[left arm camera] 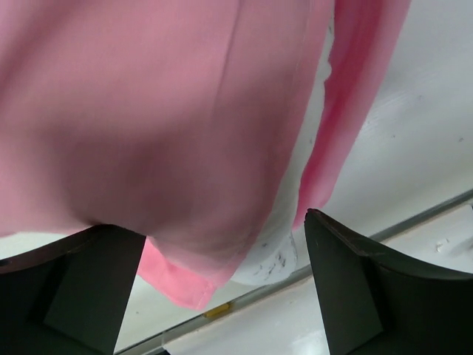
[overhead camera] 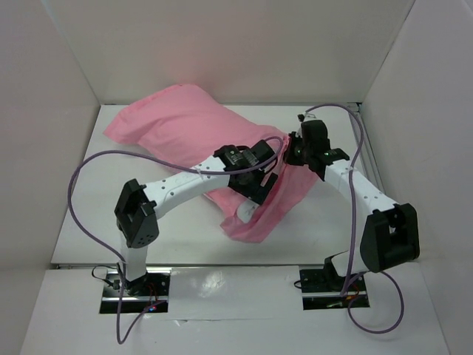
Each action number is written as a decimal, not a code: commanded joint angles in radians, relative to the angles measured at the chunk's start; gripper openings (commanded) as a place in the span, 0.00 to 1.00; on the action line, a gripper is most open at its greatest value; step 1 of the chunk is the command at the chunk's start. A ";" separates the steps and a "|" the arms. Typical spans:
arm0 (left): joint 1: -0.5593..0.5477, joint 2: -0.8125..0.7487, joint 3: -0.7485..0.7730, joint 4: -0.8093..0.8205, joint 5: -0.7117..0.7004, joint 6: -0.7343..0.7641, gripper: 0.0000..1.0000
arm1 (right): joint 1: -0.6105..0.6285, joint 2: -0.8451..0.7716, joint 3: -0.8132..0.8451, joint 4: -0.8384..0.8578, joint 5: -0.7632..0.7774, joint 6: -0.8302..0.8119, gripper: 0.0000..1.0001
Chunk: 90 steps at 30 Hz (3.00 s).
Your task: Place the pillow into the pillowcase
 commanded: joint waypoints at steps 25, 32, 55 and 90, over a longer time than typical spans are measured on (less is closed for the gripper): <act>0.210 0.087 0.189 0.133 0.244 0.011 0.00 | 0.061 -0.153 -0.143 0.077 0.045 0.324 0.43; 0.210 0.105 0.198 0.142 0.253 0.002 0.00 | 0.061 -0.026 -0.134 0.132 0.078 0.342 0.47; 0.260 0.137 0.275 0.199 0.333 -0.063 0.00 | 0.090 -0.001 -0.068 0.014 0.103 0.160 0.00; 0.272 0.109 0.098 0.472 0.169 -0.450 0.00 | 0.185 -0.251 0.250 -0.406 -0.388 -0.156 0.00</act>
